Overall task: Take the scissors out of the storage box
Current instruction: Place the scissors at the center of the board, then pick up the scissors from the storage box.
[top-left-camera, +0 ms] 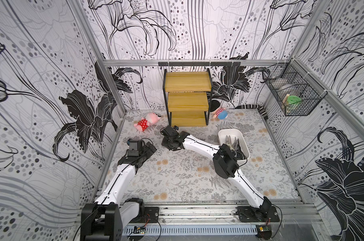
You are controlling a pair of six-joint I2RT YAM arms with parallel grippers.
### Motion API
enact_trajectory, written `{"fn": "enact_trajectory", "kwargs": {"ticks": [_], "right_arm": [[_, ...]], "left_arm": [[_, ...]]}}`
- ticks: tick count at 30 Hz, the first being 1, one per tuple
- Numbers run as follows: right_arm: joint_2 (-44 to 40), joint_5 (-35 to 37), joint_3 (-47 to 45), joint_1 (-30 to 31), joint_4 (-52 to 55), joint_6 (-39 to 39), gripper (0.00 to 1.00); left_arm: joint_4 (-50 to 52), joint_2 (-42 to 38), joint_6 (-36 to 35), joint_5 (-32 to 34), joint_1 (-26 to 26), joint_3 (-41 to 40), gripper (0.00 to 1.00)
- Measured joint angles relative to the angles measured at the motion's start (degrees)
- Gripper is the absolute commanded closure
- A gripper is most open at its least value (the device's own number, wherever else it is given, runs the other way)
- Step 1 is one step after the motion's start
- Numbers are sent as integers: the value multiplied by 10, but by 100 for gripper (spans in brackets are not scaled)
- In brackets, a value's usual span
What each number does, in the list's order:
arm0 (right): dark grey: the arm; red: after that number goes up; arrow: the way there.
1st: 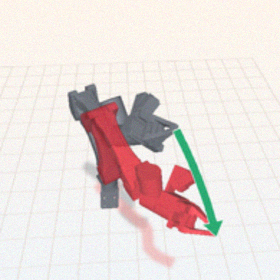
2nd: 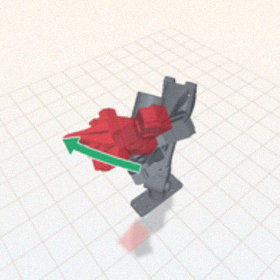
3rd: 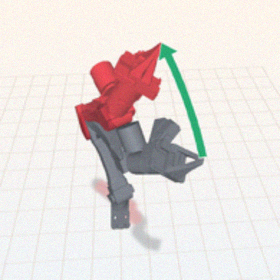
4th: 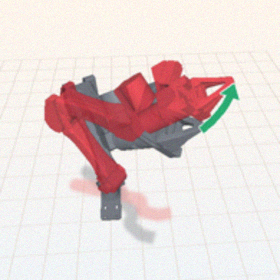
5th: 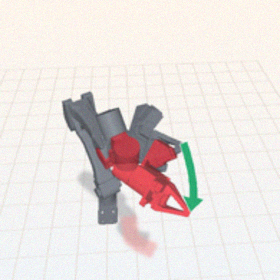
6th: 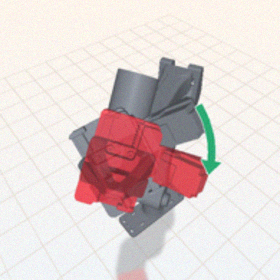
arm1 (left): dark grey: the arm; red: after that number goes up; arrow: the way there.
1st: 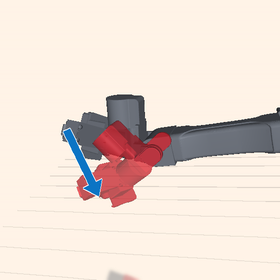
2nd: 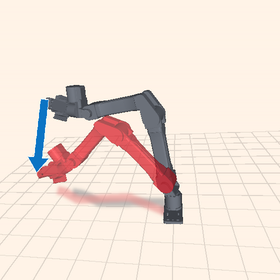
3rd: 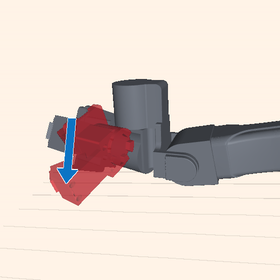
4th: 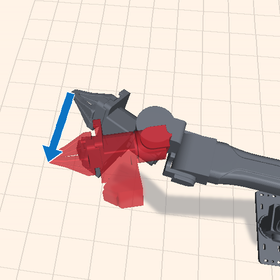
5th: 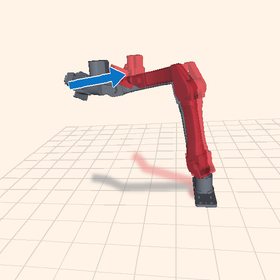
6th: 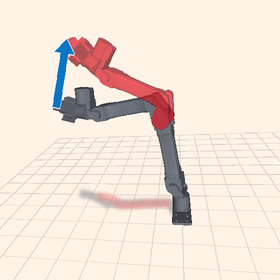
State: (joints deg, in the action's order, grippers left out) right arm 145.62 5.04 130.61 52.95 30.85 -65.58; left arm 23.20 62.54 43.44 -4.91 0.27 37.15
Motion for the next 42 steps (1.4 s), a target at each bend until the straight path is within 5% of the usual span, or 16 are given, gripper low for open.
{"fn": "enact_trajectory", "kwargs": {"ticks": [11, 20, 30, 37, 42], "right_arm": [[31, 4, 22, 0, 0, 0, 92], [33, 2, 24, 0, 0, -14, 69], [23, 4, 44, 0, 1, 9, 58], [-68, 11, 22, -9, 19, 96, 56], [-203, 33, -93, -23, 21, 184, 56]], "left_arm": [[9, -35, 0, -1, 0, -15, 2], [24, -58, 3, -1, 0, -17, 2], [28, -57, -1, -6, 0, -13, 2], [28, -18, -35, -39, 0, 18, 2], [4, 14, -50, -79, 4, 27, 2]]}}
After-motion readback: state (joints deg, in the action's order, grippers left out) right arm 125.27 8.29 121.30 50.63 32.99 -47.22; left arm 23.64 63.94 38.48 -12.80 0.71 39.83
